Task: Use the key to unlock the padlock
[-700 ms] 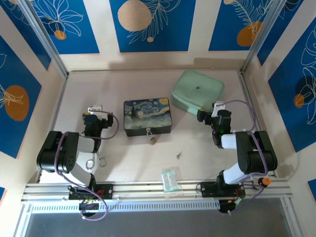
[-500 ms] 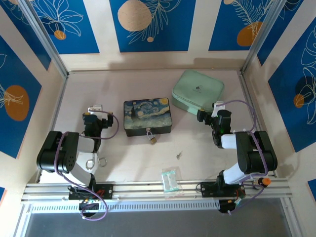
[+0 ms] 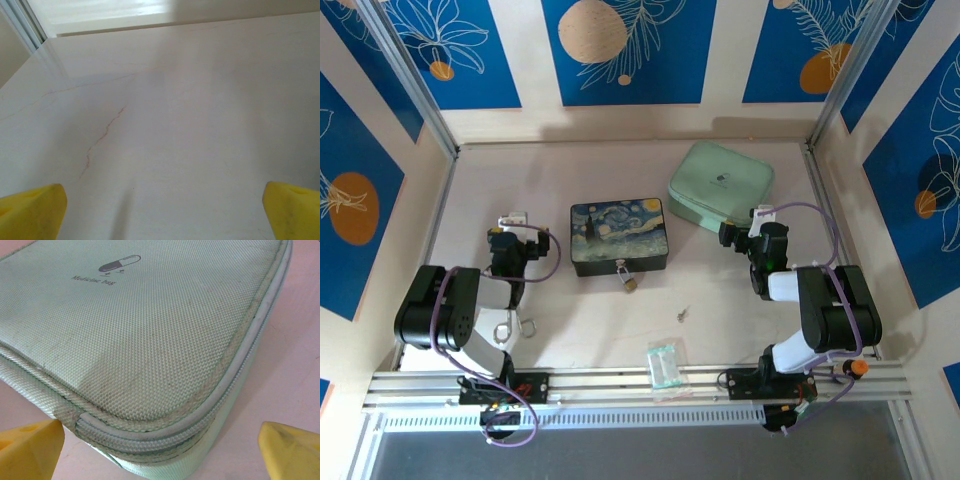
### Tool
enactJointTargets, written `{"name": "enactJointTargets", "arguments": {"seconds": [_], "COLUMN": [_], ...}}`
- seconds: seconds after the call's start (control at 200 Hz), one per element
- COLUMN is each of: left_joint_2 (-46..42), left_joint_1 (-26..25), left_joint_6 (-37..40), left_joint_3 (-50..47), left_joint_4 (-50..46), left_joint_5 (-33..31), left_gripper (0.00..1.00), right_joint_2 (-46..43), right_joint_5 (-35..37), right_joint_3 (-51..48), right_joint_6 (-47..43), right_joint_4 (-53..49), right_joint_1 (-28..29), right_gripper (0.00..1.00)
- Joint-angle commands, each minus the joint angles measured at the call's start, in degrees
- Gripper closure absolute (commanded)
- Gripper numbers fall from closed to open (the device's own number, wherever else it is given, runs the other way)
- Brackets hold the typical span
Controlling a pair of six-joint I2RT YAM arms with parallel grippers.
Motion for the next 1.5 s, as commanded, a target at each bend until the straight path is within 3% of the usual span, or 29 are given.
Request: {"name": "enactJointTargets", "arguments": {"seconds": [0.0, 0.225, 0.445, 0.605, 0.715, 0.815, 0.93, 1.021, 1.141, 1.286, 1.496], "left_joint_2": [-0.43, -3.30, -20.75, -29.35, -34.33, -38.53, -41.94, -42.19, -42.77, -42.63, -41.47], "left_joint_1": [-0.21, -0.20, -0.21, -0.21, -0.08, -0.13, -0.49, -3.09, -11.58, -23.77, -35.07], "left_joint_6": [1.35, 1.19, -2.58, -17.08, -31.16, -37.74, -44.28, -45.03, -45.63, -47.78, -54.52], "left_joint_3": [0.55, -1.24, 3.11, 8.05, 9.81, 8.91, 11.39, 13.63, 14.51, 14.95, 12.03], "left_joint_4": [0.61, 2.27, -20.51, -36.69, -45.49, -47.99, -61.69, -71.32, -77.07, -79.03, -74.90], "left_joint_5": [1.31, 0.67, -3.57, -3.39, 2.57, 8.18, 12.04, 14.10, 10.53, 4.24, 1.06], "left_gripper": [0.00, 0.00, 0.00, 0.00, 0.00, 0.00, 0.00, 0.00, 0.00, 0.00, 0.00], "right_joint_2": [0.19, -1.31, -12.72, -22.83, -29.83, -32.57, -34.09, -33.66, -33.28, -33.31, -30.12], "right_joint_5": [0.64, 0.57, 0.70, -3.11, -3.87, -15.09, -21.13, -22.72, -17.62, -7.30, 1.13], "right_joint_3": [0.76, 0.57, 4.47, 7.80, 12.49, 15.44, 19.39, 20.84, 20.52, 18.99, 14.93], "right_joint_6": [-0.34, -0.09, -0.12, 4.07, 17.81, 22.70, 26.23, 27.92, 31.23, 37.60, 47.32], "right_joint_4": [2.19, 1.60, -13.98, -27.84, -46.02, -55.70, -69.59, -77.84, -84.40, -86.74, -85.34], "right_joint_1": [0.00, -0.18, 0.17, 0.17, -0.79, -3.68, -2.95, 1.09, 10.91, 26.37, 42.55], "right_gripper": [0.01, 0.01, 0.01, 0.01, 0.01, 0.01, 0.00, 0.09, 0.18, 0.22, 0.32]}}
